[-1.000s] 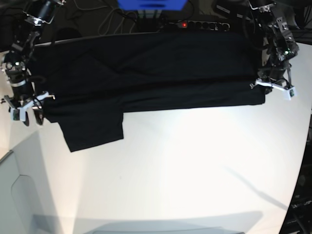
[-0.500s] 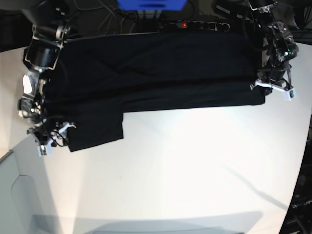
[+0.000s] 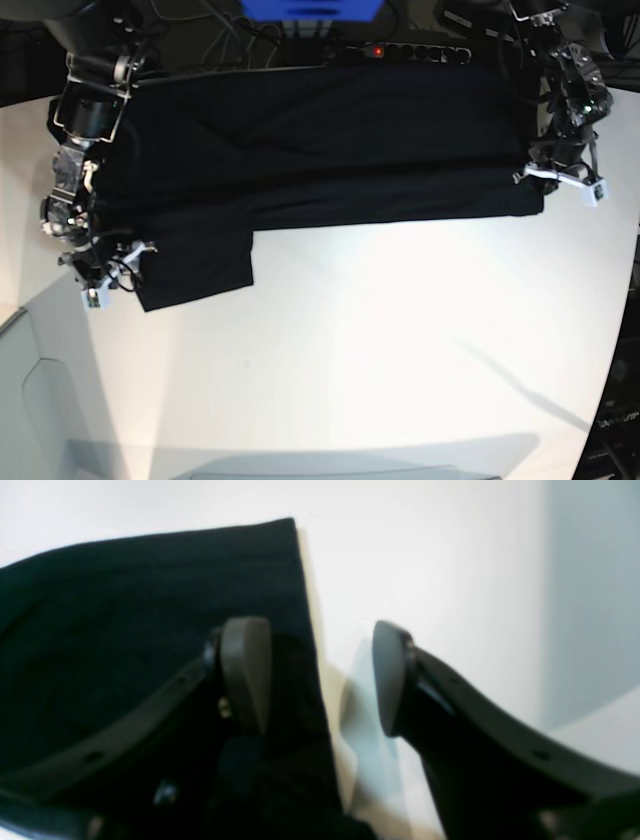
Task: Fold the T-shirt properly
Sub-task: 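Regrasp the folded hem corner with the right gripper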
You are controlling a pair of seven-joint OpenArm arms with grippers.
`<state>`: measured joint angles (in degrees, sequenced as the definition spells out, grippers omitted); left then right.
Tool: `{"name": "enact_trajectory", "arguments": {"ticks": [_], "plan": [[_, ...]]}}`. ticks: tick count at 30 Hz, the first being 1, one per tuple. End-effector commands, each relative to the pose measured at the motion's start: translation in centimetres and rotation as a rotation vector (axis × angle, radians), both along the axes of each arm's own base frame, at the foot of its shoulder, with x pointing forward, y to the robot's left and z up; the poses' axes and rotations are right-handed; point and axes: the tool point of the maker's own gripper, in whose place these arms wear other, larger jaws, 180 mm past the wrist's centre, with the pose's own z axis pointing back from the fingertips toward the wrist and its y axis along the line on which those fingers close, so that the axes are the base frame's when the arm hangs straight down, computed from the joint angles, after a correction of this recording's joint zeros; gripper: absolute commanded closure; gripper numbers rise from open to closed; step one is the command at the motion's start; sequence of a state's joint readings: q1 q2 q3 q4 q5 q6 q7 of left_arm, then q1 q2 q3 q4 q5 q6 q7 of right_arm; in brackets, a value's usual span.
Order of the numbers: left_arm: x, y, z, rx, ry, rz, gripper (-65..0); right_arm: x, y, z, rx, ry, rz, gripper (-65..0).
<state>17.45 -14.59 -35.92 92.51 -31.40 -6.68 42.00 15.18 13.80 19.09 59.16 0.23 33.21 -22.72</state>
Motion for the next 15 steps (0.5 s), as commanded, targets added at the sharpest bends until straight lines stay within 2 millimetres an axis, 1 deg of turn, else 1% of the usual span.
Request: {"name": "enact_trajectory", "arguments": {"ticks": [1,4,6,9,11,13,15], "plan": [[0.6,0.7,1.3,0.026,-0.038,0.002,0.0,0.3,-0.6,0.7,-0.013,-0.011,0.002,-33.1],[0.6,0.7,1.3,0.026,-0.038,0.003,0.0,-0.1,-0.1,0.2,-0.002,0.000,0.004,-32.6],[0.6,0.7,1.3,0.027,-0.039,0.001,0.0,-0.6,0.6,-0.4,0.010,0.011,0.009,-29.5],[0.7,0.6,1.3,0.026,-0.038,0.000,0.0,-0.6,1.0,-0.2,0.012,0.002,0.013,-19.1],[0.7,0.6,1.3,0.026,-0.038,0.000,0.0,-0.5,1.6,-0.3,0.024,-0.001,0.015,-9.0],[0.7,0.6,1.3,0.026,-0.038,0.000,0.0,-0.3,1.5,0.0,0.021,-0.007,0.015,0.0],[0.8,0.6,1.5,0.029,-0.043,-0.003,0.0,0.1,1.1,0.9,0.009,-0.034,0.011,0.0]]}}
